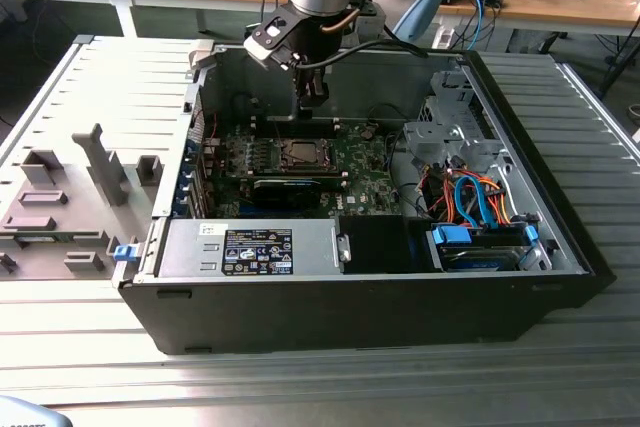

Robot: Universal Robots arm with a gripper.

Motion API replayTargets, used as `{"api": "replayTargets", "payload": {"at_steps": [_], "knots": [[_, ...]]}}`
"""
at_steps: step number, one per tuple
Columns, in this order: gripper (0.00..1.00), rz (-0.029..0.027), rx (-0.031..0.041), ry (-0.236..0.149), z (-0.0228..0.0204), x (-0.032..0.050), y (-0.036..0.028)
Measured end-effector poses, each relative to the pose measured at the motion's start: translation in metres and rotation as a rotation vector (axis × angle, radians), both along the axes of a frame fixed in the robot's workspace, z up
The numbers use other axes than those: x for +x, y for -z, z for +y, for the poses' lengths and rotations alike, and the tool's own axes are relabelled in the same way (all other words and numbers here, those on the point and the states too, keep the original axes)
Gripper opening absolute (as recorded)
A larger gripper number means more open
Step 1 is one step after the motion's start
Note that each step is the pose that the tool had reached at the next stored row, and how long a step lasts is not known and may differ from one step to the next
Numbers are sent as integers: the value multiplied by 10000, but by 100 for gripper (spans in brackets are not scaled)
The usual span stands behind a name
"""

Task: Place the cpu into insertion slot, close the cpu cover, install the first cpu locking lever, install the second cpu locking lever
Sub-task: 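Install the first cpu locking lever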

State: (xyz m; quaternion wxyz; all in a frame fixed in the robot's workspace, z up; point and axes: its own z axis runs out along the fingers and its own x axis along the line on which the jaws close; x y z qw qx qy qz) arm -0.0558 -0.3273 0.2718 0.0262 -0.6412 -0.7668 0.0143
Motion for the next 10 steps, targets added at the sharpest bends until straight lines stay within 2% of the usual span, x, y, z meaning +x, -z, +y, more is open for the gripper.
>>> {"api": "replayTargets", "payload": {"at_steps": [10], "knots": [[11, -1, 1, -132, 0, 0, 0]]}}
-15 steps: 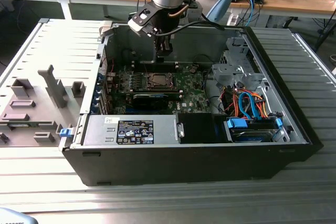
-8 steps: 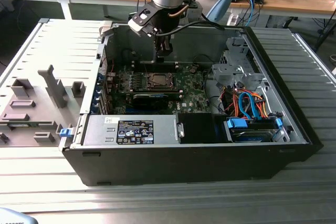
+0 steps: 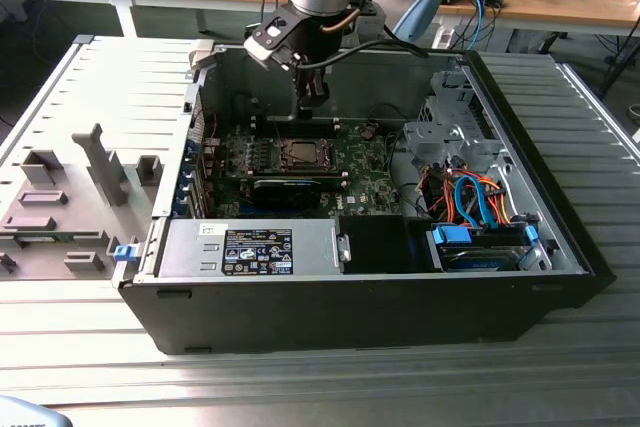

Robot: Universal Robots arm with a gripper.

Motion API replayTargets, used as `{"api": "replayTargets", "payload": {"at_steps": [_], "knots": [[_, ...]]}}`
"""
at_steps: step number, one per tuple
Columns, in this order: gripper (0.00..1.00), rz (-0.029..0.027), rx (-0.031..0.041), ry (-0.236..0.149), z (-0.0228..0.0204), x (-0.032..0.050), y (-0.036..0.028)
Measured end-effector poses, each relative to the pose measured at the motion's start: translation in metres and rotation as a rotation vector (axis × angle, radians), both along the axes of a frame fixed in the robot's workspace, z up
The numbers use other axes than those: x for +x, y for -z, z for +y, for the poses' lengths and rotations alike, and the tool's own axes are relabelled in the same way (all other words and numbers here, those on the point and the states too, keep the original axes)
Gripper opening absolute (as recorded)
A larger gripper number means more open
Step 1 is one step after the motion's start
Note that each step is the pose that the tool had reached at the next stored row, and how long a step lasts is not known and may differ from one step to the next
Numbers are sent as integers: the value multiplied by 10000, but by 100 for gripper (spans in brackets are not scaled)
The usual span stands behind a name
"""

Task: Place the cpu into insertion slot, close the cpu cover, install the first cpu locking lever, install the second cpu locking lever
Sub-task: 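Install the first cpu locking lever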

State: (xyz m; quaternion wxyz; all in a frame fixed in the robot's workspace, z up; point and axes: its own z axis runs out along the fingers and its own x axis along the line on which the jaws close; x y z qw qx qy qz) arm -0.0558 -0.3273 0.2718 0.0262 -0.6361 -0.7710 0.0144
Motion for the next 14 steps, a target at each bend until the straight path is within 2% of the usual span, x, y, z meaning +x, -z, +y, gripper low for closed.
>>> {"api": "replayTargets", "payload": {"at_steps": [14], "knots": [[11, 0, 0, -719, 0, 0, 0]]}}
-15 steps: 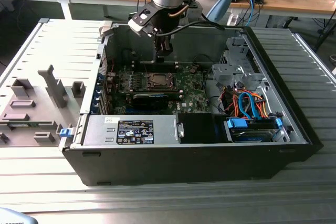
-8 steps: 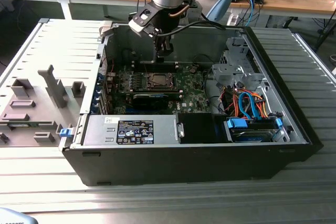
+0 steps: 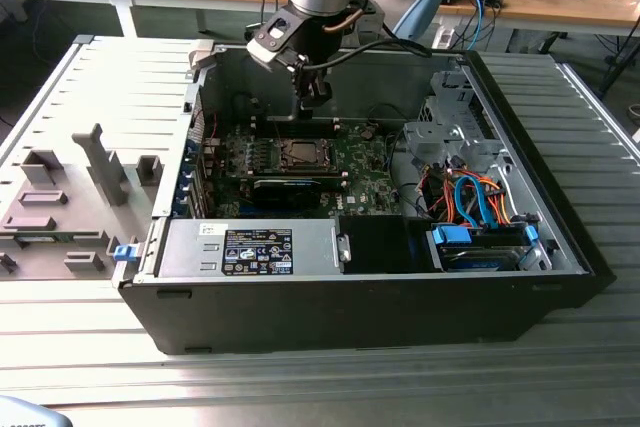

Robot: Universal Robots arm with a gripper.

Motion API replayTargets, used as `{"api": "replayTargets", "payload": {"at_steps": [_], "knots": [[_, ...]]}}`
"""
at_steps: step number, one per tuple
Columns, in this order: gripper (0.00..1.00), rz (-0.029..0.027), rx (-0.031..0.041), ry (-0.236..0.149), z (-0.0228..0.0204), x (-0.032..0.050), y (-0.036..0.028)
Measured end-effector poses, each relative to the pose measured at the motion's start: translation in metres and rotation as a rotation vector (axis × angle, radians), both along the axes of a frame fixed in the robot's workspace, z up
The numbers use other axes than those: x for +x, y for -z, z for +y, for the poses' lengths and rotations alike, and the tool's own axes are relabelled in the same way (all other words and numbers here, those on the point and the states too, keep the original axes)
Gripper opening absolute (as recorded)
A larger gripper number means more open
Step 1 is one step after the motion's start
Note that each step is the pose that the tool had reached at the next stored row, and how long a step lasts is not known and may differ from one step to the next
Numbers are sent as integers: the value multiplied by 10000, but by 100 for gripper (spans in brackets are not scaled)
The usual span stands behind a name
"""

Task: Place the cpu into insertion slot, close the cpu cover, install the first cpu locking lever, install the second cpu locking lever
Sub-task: 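Install the first cpu locking lever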

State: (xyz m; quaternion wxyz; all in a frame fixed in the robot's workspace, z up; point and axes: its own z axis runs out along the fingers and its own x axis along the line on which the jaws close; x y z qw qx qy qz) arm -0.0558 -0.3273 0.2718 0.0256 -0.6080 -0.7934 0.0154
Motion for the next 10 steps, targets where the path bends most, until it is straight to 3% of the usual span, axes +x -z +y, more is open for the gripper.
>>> {"api": "replayTargets", "payload": {"at_steps": [1, 3, 10], "knots": [[11, 0, 0, -32, 0, 0, 0], [11, 0, -1, -511, 0, 0, 0], [11, 0, -1, -679, 0, 0, 0]]}}
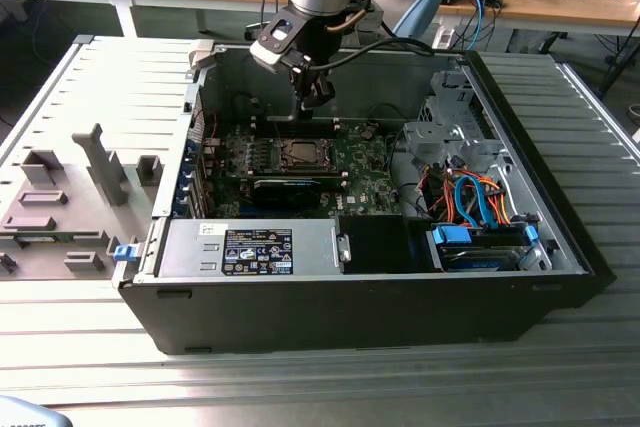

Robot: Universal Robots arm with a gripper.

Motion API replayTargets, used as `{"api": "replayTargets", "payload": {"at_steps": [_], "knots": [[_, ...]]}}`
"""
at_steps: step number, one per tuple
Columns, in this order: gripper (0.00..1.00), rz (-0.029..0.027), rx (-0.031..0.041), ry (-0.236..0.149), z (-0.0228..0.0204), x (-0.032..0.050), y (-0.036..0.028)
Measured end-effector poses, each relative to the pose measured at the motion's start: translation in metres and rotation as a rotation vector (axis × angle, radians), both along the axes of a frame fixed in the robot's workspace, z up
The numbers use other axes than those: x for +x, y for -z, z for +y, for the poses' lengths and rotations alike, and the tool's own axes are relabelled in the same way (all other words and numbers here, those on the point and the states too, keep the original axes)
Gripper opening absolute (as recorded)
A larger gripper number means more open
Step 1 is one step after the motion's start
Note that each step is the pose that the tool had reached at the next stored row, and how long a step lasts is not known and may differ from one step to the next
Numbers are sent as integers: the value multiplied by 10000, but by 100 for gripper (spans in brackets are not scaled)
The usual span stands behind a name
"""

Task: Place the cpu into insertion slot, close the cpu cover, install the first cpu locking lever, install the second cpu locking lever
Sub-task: 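Install the first cpu locking lever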

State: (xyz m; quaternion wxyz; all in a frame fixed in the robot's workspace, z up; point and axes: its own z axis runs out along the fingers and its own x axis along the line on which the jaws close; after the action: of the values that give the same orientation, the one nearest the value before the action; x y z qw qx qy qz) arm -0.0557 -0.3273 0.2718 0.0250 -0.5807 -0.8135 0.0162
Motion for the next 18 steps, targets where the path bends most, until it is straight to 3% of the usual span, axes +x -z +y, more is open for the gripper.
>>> {"api": "replayTargets", "payload": {"at_steps": [18], "knots": [[11, 0, 0, -322, 0, 0, 0]]}}
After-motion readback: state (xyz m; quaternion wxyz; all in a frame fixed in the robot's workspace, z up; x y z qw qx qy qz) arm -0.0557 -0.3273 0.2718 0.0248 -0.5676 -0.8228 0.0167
